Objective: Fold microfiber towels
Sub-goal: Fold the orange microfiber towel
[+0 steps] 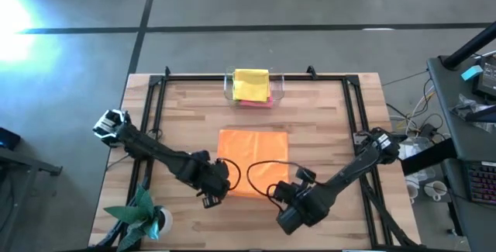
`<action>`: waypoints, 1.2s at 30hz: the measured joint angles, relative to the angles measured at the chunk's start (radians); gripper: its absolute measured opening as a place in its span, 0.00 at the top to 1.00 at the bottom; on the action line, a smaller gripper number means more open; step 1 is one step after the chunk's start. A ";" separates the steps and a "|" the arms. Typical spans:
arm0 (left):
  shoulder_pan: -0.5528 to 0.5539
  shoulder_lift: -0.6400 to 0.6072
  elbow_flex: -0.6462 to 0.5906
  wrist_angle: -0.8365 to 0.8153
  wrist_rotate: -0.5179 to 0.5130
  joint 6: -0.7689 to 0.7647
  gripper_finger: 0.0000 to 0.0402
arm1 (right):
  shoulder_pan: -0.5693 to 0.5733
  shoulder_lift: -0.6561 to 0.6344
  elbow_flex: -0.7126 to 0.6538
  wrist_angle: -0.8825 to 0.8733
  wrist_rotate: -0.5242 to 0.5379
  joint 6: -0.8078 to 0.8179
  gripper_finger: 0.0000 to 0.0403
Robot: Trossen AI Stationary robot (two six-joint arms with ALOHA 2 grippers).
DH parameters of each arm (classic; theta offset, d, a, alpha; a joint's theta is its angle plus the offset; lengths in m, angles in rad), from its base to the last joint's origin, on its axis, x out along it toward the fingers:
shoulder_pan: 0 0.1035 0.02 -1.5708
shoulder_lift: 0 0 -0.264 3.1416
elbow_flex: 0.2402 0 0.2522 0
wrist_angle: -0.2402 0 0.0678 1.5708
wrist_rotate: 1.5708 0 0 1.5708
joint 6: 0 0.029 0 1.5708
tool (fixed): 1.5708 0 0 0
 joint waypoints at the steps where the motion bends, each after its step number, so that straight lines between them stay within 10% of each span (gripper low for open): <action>1: 0.009 0.001 -0.001 0.001 -0.018 0.000 1.00 | -0.011 0.000 -0.003 -0.024 0.008 -0.008 0.98; 36: 0.498 -0.002 -0.304 0.236 -0.125 0.402 1.00 | -0.531 -0.003 -0.220 0.050 0.045 -0.384 0.98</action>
